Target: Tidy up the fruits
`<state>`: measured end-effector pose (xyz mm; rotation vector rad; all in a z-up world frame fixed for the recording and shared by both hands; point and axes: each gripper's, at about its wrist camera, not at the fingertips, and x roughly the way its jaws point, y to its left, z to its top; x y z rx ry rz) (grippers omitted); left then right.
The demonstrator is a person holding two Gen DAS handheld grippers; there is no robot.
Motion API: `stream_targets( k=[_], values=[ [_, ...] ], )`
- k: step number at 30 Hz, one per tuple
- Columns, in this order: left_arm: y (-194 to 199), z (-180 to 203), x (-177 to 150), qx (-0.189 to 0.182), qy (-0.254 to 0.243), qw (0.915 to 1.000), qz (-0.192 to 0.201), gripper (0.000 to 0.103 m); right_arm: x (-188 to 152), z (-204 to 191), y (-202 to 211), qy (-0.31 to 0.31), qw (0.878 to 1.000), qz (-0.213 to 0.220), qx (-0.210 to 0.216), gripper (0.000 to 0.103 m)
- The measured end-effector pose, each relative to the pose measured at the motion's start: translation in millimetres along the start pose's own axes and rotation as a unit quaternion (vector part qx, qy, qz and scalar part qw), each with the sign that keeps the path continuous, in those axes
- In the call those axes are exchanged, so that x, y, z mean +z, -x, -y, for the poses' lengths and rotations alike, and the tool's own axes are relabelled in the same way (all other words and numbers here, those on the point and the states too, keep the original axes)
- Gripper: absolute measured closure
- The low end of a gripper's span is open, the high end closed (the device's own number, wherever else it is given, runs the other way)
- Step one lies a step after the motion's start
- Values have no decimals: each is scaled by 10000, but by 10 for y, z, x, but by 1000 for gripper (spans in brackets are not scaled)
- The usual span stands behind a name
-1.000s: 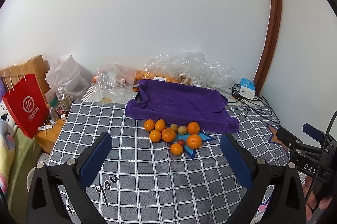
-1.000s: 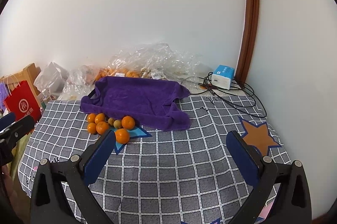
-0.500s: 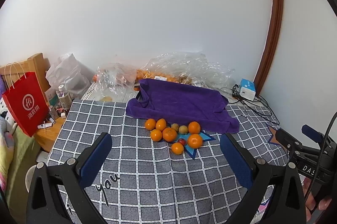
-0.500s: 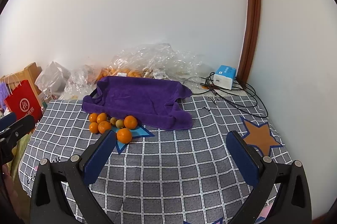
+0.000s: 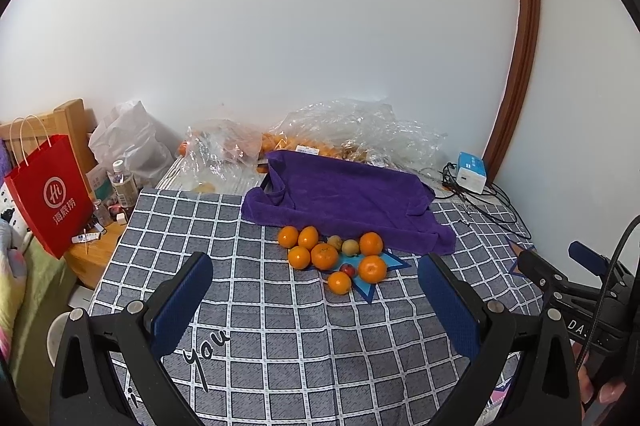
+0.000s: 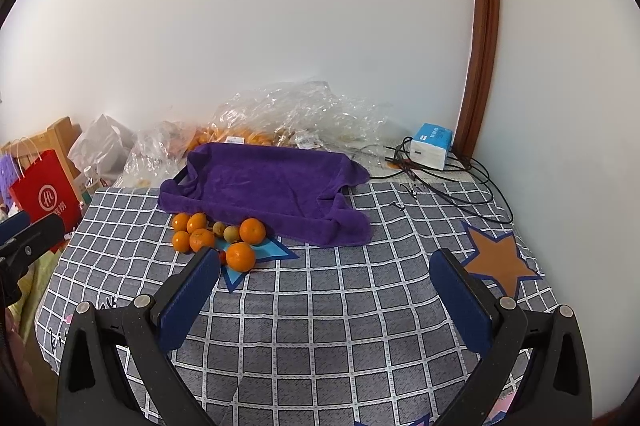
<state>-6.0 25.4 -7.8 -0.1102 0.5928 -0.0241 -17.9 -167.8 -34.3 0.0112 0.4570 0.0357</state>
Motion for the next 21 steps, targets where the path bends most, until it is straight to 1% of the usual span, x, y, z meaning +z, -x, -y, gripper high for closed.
stream_targets(
  k=[10,14,19,21],
  values=[
    [1,8,30,90,-36,9999,38,0,-14,-31,45,52,10000,58,44,0],
    [-15,-9,34,75,-12,10000,65,0,-15,-44,56,50,9998,173,33,0],
    [-68,-27,37,95,-30,9999,64,0,-23,-86,-2,53,9998,152,77,0],
    [-112,-42,40,94,-26,9999,36,0,-17,-114,-48,72,9999,64,122,0]
  ],
)
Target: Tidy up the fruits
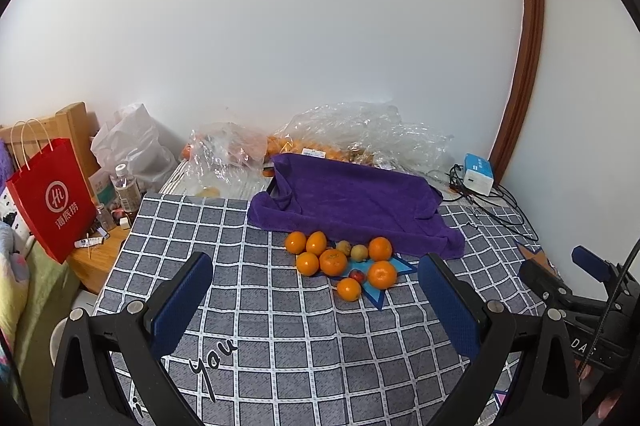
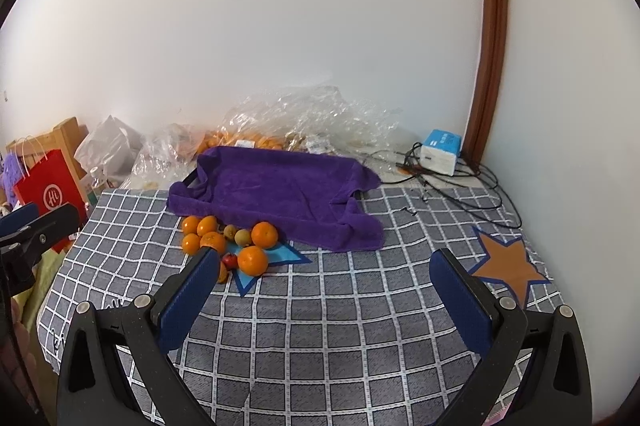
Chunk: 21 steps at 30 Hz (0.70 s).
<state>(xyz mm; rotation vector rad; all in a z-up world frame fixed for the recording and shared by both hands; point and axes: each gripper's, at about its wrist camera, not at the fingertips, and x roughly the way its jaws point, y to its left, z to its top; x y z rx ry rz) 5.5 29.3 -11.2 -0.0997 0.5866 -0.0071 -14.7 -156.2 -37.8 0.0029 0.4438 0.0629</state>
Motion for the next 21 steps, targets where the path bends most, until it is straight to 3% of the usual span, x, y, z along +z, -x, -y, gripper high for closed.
stream_targets(
  k=[10,17,21],
  values=[
    [-342,-159,-32,135,103,9998,-122,0,-11,-72,-389,96,9988,-383,273,1],
    [-778,-437,-139,332,317,9978,-469,1,-166,-89,-876,102,9968,-661,434,10],
    [-1031,-611,-259,379,398,9956,-752,13,-265,-96,-1160,76,9964,-761,368,11]
  ],
)
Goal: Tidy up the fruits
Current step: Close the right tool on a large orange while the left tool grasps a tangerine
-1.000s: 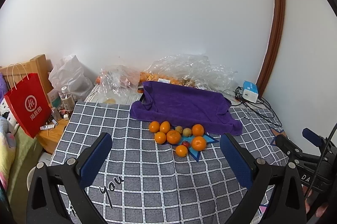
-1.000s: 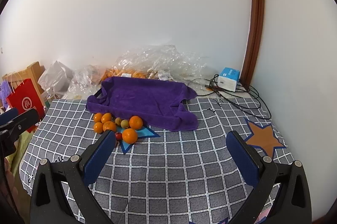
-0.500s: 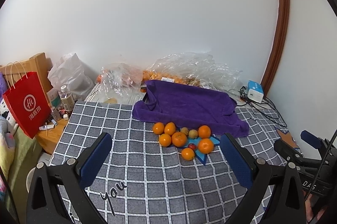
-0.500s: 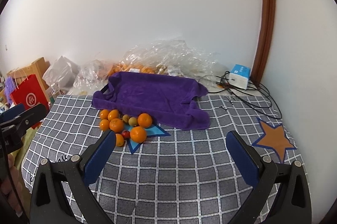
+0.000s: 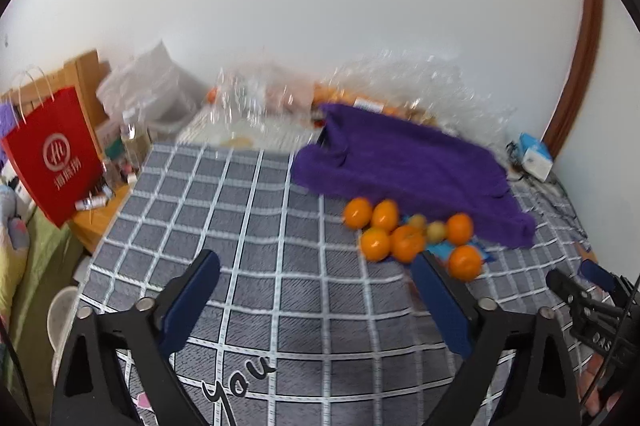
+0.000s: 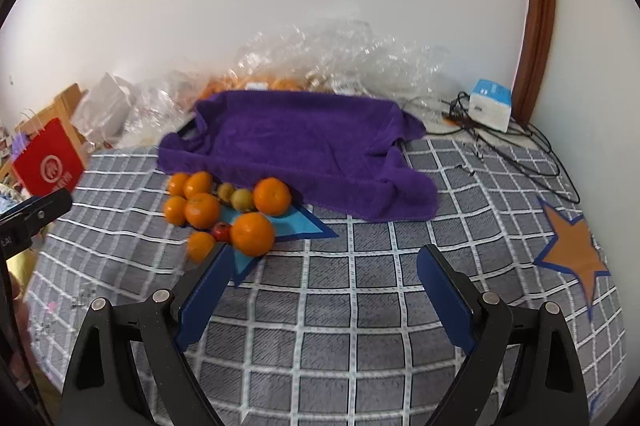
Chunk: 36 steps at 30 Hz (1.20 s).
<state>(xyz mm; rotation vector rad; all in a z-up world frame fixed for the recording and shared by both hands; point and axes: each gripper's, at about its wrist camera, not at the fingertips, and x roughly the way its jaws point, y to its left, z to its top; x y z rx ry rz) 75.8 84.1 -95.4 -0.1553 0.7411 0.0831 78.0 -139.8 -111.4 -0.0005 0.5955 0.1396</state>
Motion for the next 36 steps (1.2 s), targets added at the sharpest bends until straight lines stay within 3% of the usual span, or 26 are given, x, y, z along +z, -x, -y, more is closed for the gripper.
stream_targets(
  k=[3,7,11,22,26,32,36],
  values=[
    [-214,-140,-52,47,73,9998,-185,15,-34,-25,-217,55,9999,-48,-83,19],
    [-372,-214,-101,207,20,9995,-224,15,-26,-89,-473,5,9993,-253,267,22],
    [-504,-256,-113,169,-45,9991,-385,15,15,-216,-675,80,9973,-454,580,35],
    [-692,-354,-129,-84,-12,9983,-577,15,95,-448,-1078,139,9924,-745,967,42],
    [-693,-330,-98,-304,105,9980,-540,15,94,-485,-1115,144,9871,-814,1370,63],
    [-793,-132,-53,-632,108,9963,-566,15,64,-399,-957,221,9885,-715,1311,63],
    [-921,114,-10,-448,-264,9960,-732,15,33,-162,-795,371,9952,-503,749,63]
  ],
)
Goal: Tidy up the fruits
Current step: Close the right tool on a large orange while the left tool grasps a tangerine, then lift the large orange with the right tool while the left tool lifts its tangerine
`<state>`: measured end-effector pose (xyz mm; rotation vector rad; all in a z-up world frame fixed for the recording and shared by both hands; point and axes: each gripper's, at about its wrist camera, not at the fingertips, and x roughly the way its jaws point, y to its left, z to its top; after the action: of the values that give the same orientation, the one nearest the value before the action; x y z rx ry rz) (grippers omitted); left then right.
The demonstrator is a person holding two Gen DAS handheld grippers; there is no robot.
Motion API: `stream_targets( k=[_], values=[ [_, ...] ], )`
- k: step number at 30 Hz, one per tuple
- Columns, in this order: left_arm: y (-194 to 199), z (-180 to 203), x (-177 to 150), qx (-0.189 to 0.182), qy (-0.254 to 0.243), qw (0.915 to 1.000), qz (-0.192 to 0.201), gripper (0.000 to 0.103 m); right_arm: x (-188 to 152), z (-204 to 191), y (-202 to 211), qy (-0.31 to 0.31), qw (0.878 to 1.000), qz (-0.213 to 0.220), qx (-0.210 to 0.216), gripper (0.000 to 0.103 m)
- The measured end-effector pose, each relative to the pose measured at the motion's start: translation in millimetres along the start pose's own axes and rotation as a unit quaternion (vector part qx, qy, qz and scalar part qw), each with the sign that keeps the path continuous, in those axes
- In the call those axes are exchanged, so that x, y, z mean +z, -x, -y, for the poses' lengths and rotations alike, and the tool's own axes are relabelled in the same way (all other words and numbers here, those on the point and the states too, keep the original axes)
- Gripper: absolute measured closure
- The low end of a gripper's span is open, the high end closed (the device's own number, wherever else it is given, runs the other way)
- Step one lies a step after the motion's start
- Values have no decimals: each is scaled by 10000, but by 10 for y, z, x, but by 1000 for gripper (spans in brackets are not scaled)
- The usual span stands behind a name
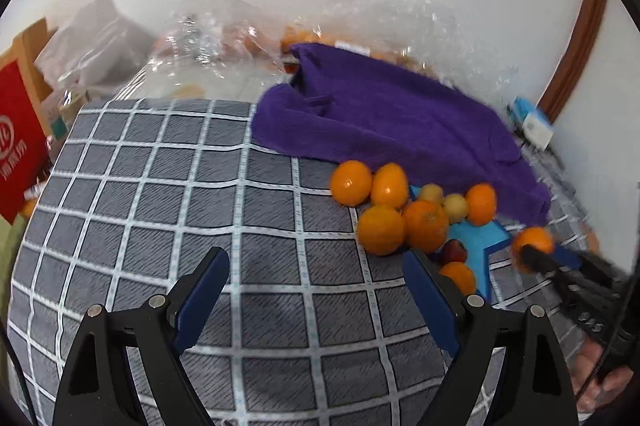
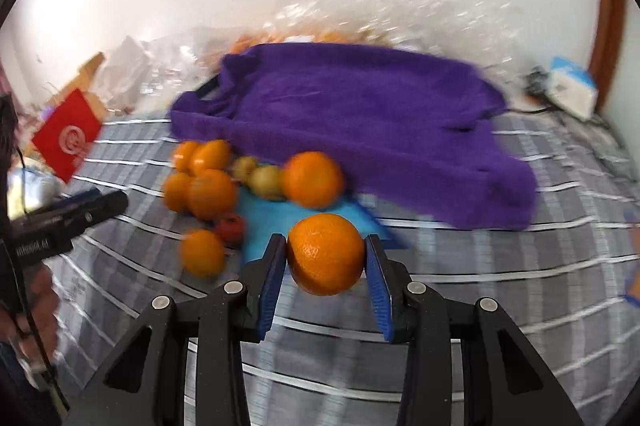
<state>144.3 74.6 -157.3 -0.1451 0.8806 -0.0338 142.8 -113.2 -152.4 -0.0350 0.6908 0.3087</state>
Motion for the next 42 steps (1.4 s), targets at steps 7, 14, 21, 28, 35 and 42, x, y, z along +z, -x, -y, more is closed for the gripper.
stream_targets(
  k=[7,14,21,28,35,42],
  values=[
    [-207,212,20,-80,-308,9994,-139,32,-140,419,-64,-134,9995,-72,-275,63],
    [-341,222,77,-537,-49,9983,-213,57,-189,404,-76,-46,9999,117,-96,63],
    [-359,299,54,-713,-165,9971,-200,71,-232,440,-102,-196,9997,149,10,63],
    [-117,239,-143,-5,-535,9985,-63,71,-243,457,-121,-271,9996,81,15,62],
    [-183,155,-165,33,-425,9991,-11,70,-234,436,-172,-221,9997,-55,-86,60],
    [-289,129,-132,-74,-274,9996,58,70,-240,441,-167,-209,9997,-56,-98,59]
  ],
)
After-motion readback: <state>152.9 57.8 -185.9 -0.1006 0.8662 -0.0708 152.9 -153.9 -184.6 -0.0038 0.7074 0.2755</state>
